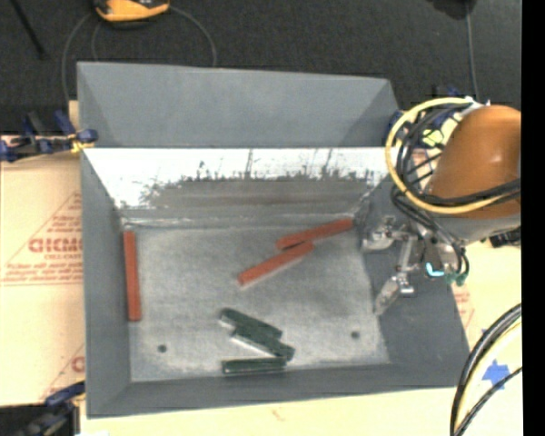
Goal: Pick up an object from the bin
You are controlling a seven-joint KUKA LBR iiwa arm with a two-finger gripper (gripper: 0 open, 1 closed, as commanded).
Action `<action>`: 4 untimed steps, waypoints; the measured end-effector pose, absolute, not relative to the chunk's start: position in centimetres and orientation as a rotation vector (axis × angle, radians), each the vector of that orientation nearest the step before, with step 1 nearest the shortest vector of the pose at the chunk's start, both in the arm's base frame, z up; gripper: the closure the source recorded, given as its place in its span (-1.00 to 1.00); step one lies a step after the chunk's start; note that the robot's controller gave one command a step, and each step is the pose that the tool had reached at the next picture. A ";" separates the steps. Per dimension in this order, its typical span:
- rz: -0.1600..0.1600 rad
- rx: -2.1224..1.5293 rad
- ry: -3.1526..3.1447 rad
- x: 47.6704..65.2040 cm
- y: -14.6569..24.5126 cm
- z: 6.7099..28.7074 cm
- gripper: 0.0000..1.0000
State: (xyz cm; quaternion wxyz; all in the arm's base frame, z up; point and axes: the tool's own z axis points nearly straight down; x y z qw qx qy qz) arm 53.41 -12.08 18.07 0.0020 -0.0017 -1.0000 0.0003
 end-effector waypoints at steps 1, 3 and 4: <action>0.003 -0.001 -3.145 53.6 -12.0 18.5 -1.00; 0.003 0.286 -3.137 57.7 -5.3 12.3 -1.00; -0.007 0.362 -3.141 59.6 -6.4 8.1 -1.00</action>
Offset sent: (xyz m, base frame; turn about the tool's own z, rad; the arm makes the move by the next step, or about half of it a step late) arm 0.0302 0.0870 -0.0531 -0.0651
